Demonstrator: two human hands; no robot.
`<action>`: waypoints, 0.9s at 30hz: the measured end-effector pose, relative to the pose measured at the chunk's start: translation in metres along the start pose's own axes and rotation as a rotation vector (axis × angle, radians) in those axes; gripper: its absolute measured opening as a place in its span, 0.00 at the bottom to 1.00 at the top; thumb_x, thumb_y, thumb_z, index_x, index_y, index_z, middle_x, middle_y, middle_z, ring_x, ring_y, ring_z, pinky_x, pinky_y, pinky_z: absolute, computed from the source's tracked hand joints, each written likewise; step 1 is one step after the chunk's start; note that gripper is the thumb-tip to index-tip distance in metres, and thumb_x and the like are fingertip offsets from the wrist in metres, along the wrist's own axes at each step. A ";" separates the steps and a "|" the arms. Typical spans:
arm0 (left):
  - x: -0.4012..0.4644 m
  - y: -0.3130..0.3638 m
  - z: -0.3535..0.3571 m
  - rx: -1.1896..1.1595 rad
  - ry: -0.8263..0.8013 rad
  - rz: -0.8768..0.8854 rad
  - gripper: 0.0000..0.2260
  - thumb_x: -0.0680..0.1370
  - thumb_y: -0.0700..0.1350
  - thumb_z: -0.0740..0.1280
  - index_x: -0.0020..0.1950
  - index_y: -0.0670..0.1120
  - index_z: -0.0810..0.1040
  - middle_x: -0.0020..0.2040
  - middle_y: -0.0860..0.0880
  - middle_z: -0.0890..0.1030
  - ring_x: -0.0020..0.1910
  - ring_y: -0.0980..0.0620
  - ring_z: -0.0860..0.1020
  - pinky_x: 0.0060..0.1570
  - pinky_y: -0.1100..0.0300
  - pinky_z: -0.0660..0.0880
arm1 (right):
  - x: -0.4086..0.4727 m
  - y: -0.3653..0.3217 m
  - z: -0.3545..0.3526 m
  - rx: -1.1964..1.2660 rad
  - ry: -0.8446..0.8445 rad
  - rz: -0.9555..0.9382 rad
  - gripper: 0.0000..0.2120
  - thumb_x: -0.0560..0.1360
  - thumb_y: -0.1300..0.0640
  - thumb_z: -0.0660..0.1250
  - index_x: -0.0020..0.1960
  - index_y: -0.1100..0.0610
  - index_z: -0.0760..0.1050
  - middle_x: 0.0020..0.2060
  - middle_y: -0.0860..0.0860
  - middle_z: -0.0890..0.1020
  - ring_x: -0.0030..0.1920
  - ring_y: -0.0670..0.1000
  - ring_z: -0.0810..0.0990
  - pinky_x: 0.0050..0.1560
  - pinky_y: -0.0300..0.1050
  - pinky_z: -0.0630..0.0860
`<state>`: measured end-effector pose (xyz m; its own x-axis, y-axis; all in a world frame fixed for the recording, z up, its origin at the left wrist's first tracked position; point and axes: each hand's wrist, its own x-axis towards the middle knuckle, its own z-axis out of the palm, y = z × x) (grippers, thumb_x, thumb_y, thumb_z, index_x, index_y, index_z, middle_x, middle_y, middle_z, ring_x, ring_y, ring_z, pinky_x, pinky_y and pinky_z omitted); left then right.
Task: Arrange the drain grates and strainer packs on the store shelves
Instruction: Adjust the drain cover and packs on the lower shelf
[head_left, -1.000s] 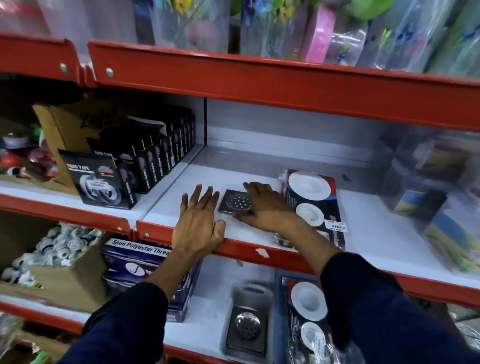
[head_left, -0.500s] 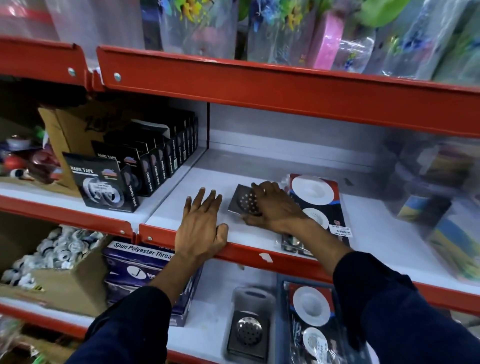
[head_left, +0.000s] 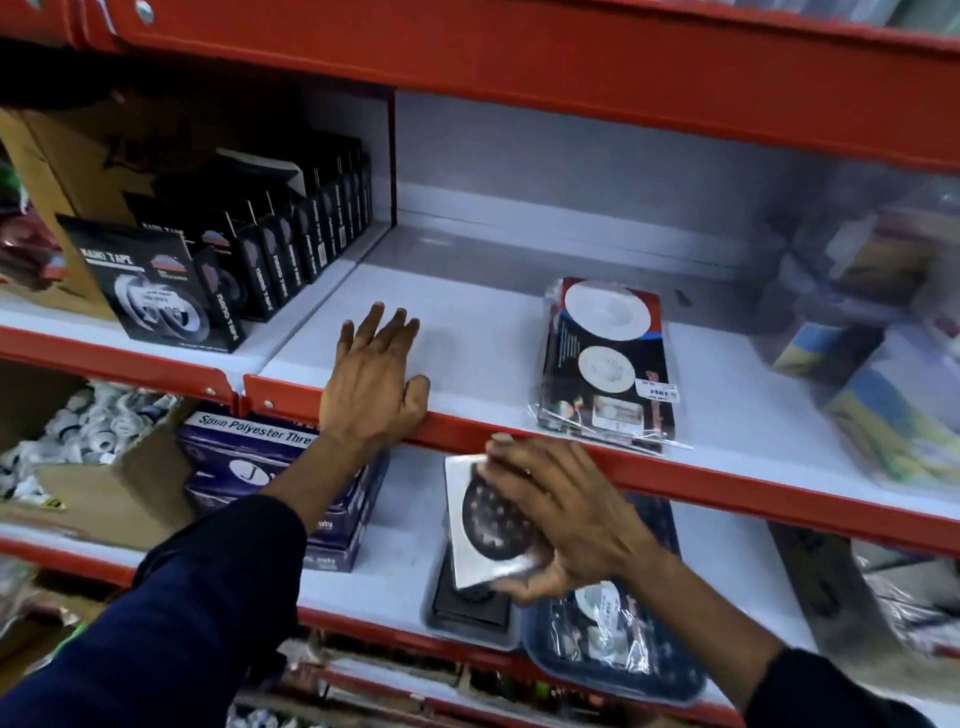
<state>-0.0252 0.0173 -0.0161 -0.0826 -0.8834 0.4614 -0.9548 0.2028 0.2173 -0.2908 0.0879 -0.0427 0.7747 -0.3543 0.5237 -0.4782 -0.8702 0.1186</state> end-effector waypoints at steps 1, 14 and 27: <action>0.000 0.000 0.000 0.004 -0.001 -0.002 0.34 0.71 0.53 0.52 0.76 0.42 0.66 0.77 0.41 0.68 0.80 0.44 0.58 0.78 0.40 0.55 | -0.010 -0.004 0.014 0.015 -0.024 -0.020 0.47 0.67 0.25 0.63 0.74 0.56 0.64 0.70 0.56 0.70 0.66 0.59 0.74 0.64 0.54 0.67; 0.001 0.002 -0.003 -0.010 0.009 -0.025 0.35 0.70 0.52 0.51 0.75 0.42 0.68 0.76 0.42 0.70 0.80 0.44 0.59 0.79 0.42 0.55 | -0.065 -0.021 0.169 -0.017 -0.817 0.484 0.51 0.67 0.24 0.54 0.76 0.59 0.59 0.73 0.62 0.67 0.72 0.61 0.65 0.74 0.59 0.55; 0.002 0.001 -0.003 -0.008 0.003 -0.038 0.34 0.69 0.52 0.53 0.74 0.42 0.69 0.74 0.42 0.72 0.79 0.44 0.61 0.78 0.42 0.58 | -0.041 -0.021 0.119 0.068 -0.507 0.335 0.28 0.77 0.40 0.59 0.73 0.50 0.66 0.69 0.50 0.75 0.67 0.53 0.74 0.69 0.49 0.70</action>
<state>-0.0255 0.0172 -0.0124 -0.0452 -0.8892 0.4554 -0.9548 0.1725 0.2421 -0.2637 0.0802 -0.1670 0.6953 -0.7166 0.0550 -0.7152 -0.6974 -0.0458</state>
